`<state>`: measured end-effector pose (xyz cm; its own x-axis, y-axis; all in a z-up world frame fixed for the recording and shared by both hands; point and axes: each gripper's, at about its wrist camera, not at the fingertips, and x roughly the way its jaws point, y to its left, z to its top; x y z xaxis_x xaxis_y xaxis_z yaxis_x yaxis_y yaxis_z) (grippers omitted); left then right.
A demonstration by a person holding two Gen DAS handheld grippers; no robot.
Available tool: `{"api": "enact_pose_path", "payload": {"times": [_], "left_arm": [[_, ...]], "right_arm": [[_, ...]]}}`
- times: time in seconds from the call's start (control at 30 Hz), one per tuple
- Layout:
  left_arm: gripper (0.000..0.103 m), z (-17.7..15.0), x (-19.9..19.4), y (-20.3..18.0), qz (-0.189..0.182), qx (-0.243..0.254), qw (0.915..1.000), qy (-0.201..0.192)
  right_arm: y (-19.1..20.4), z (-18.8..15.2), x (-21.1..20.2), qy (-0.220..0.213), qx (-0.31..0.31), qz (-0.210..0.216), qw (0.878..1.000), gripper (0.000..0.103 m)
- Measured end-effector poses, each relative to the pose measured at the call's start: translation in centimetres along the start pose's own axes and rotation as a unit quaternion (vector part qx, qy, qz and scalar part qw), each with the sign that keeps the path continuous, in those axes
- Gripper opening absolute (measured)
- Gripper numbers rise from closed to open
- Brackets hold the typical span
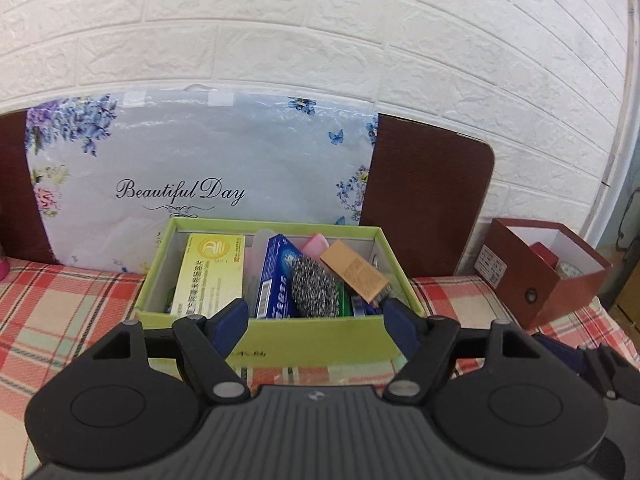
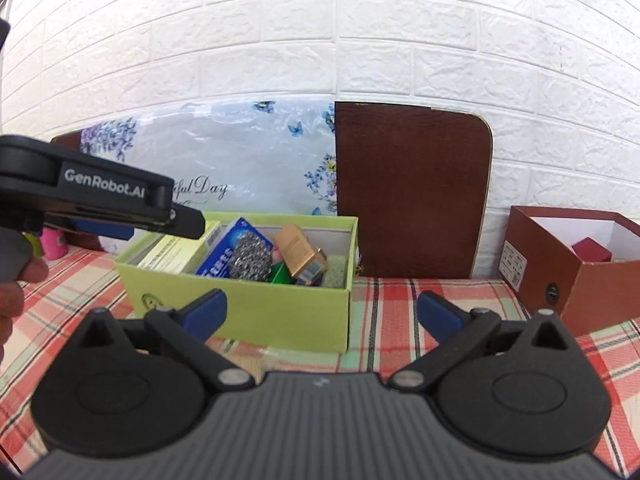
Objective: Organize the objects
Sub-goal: 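Carry tan box and green soap bar into the green box and release both, then move left gripper to the cotton swab packet while right moves to red tape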
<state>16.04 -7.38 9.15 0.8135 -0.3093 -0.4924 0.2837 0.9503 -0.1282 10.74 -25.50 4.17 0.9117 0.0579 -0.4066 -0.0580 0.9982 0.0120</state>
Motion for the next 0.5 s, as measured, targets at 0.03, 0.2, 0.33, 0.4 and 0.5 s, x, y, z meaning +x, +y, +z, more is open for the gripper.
{"api": "enact_pose_path", "payload": {"times": [0.03,0.2,0.33,0.4,0.5], "left_arm": [[0.078,-0.5,-0.6,-0.2,0.002,0.004,1.0,0.001],[0.078,-3.0,-3.0,-0.3,0.003,0.005,0.9999,0.01],[0.078,-4.7,-4.5,-0.1,0.015,0.003,0.9998,0.008],[0.078,-5.5,-5.0,0.1,0.024,0.003,0.9997,0.009],[0.078,-6.8,-5.4,0.8,0.03,-0.005,0.9994,0.018]], "right_arm": [[0.1,-0.2,-0.6,0.002,-0.003,0.0,1.0,0.103],[0.7,-1.8,-3.4,0.016,-0.006,0.002,1.0,0.103],[1.0,-3.2,-4.7,0.032,0.003,0.002,0.999,0.103],[1.0,-3.8,-5.1,0.038,0.008,0.003,0.999,0.103],[1.1,-4.7,-5.5,0.052,0.011,0.005,0.999,0.103]]}}
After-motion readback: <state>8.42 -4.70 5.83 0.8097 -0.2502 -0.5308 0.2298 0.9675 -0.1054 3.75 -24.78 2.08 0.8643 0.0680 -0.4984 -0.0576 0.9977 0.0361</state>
